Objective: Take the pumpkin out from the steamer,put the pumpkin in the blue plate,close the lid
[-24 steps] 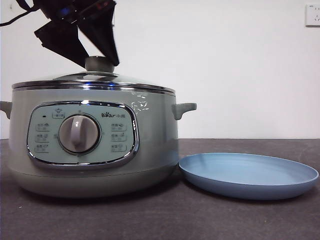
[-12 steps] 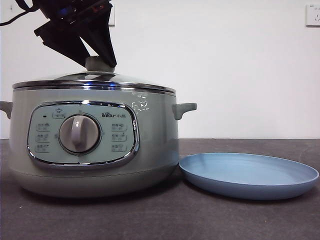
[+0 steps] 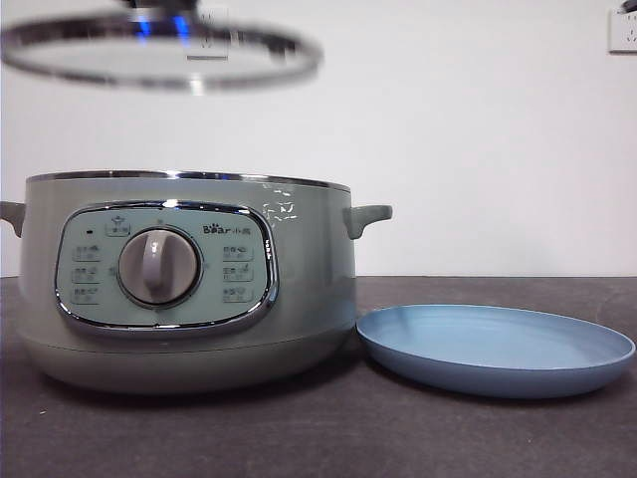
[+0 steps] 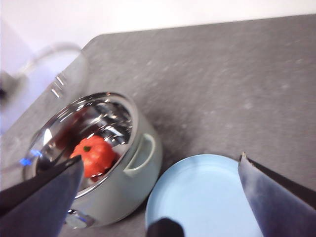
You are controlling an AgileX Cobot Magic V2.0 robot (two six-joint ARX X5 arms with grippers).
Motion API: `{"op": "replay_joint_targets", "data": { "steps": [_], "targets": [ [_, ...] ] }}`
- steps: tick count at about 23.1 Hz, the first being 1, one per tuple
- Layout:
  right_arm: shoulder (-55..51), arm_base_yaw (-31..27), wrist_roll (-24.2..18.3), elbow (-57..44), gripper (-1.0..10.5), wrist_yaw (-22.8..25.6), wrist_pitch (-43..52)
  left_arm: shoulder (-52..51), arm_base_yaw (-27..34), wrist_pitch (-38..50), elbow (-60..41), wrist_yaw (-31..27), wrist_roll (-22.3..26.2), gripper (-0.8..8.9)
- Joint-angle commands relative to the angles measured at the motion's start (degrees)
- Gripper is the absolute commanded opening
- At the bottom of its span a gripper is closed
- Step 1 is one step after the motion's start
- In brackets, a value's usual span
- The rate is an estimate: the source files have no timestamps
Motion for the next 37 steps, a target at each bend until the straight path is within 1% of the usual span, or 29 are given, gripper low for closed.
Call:
{"op": "replay_joint_targets", "data": {
  "steps": [1, 6, 11, 13, 15, 19, 24, 28, 31, 34, 37],
  "targets": [
    [2.4, 2.5, 0.4, 0.1, 5.9, -0.1, 0.8, -4.0, 0.0, 0.0, 0.7, -3.2, 0.5, -0.09],
    [8.1, 9.9, 0.3, 0.4, 5.9, -0.1, 3.3, -10.3, 0.0, -5.0, 0.7, -9.2, 0.5, -0.09],
    [16.3, 18.1, 0.3, 3.9, 5.9, 0.5, 5.4, -14.5, 0.0, -10.1, 0.7, -18.3, 0.5, -0.09],
    [20.5, 21.4, 0.0, 6.7, 5.9, 1.8, 5.0, -15.8, 0.0, -12.0, 0.7, -22.1, 0.5, -0.09],
    [24.3, 24.4, -1.2, 9.8, 5.9, 3.6, 3.9, -16.6, 0.0, -13.7, 0.7, -24.2, 0.5, -0.09],
    [32.1, 29.5, -3.9, 17.7, 5.9, 6.0, -0.1, -17.8, 0.0, -16.2, 0.7, -25.9, 0.5, -0.09],
    [47.9, 36.8, -10.3, 38.1, 6.0, 15.8, -15.5, -17.8, 0.0, -20.1, 0.7, -30.4, 0.5, -0.09],
    [58.0, 41.1, -12.2, 48.5, 6.0, 20.9, -19.5, -17.8, 0.0, -20.3, 0.7, -33.5, 0.5, -0.09],
    [63.6, 43.8, -13.7, 51.4, 6.0, 24.5, -19.2, -17.8, 0.0, -20.3, 0.7, -34.4, 0.5, -0.09],
    [67.7, 45.2, -15.1, 51.6, 6.0, 27.4, -17.7, -17.8, 0.0, -20.3, 0.7, -34.4, 0.5, -0.09],
    [71.7, 45.5, -15.3, 51.6, 5.9, 27.2, -15.6, -17.8, 0.0, -20.3, 0.7, -34.4, 0.5, -0.09]
  ]
}}
